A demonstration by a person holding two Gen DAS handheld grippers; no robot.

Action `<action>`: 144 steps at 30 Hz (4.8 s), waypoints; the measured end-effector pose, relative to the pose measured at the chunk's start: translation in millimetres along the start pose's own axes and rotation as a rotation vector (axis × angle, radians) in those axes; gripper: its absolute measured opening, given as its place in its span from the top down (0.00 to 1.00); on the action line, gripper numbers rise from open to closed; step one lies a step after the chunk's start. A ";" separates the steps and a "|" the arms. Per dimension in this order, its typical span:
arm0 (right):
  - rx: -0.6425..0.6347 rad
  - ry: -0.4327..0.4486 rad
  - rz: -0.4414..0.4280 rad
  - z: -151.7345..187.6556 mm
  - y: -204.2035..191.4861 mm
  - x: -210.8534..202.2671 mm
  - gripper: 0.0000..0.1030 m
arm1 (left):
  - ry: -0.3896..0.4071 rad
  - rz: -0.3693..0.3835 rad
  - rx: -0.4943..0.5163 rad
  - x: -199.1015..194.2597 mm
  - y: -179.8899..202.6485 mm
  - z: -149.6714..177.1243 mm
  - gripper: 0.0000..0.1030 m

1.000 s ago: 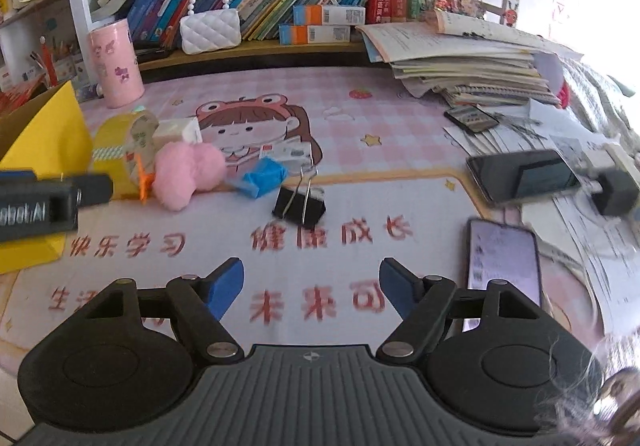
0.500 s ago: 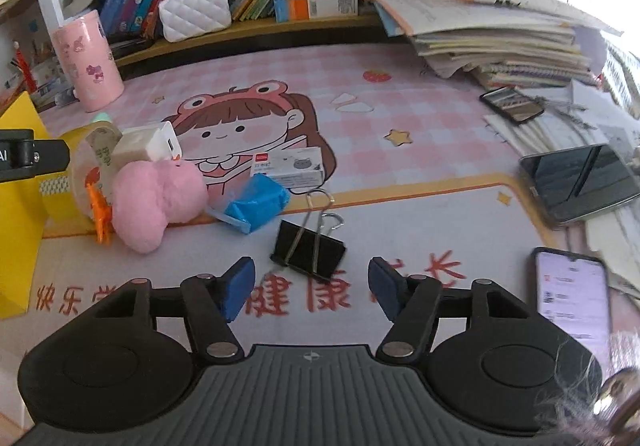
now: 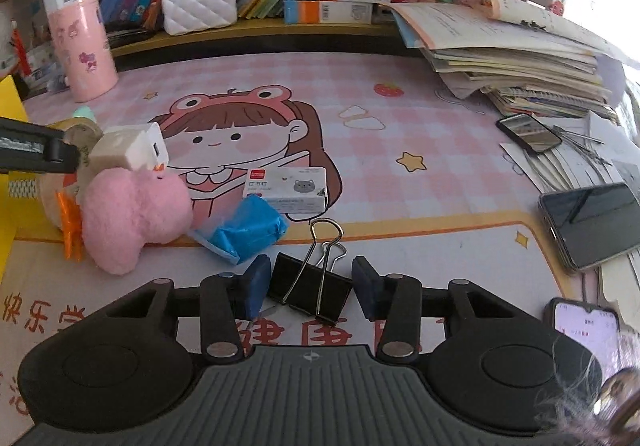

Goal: Organize objects
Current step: 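Grasp the black binder clip with the right tool while the left tool grasps the yellow tape roll, then carry the yellow tape roll and binder clip over the yellow box, then open the left tool to drop the tape roll into the box while the right tool drops the binder clip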

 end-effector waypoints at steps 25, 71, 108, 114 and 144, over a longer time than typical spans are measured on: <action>-0.072 0.073 -0.113 27.2 -23.2 -89.2 0.60 | 0.075 0.200 -0.121 -114.3 -50.3 48.6 0.62; -0.307 0.092 -0.331 70.4 -265.8 -207.7 0.59 | 0.097 0.126 -0.328 -214.3 -285.0 144.0 0.62; -0.331 0.284 -0.323 -42.9 -270.9 -186.5 0.59 | 0.310 0.135 -0.298 -201.4 -284.7 37.1 0.62; -0.363 0.316 -0.337 -83.5 -269.3 -155.6 0.59 | 0.335 0.097 -0.314 -174.9 -277.9 4.7 0.62; -0.693 0.163 -0.465 -128.2 -320.3 -50.4 0.59 | 0.139 -0.004 -0.272 -41.8 -255.7 -53.7 0.57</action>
Point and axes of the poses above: each gripper's, at about its wrist camera, not at the fingertips, and x roughly the way its jaws point, y to its right, z to its underside, the point moved 3 cm from there along x, roughly the way its jaws point, and after that the axes turned 14 degrees about -x, right-handed, at the moved point
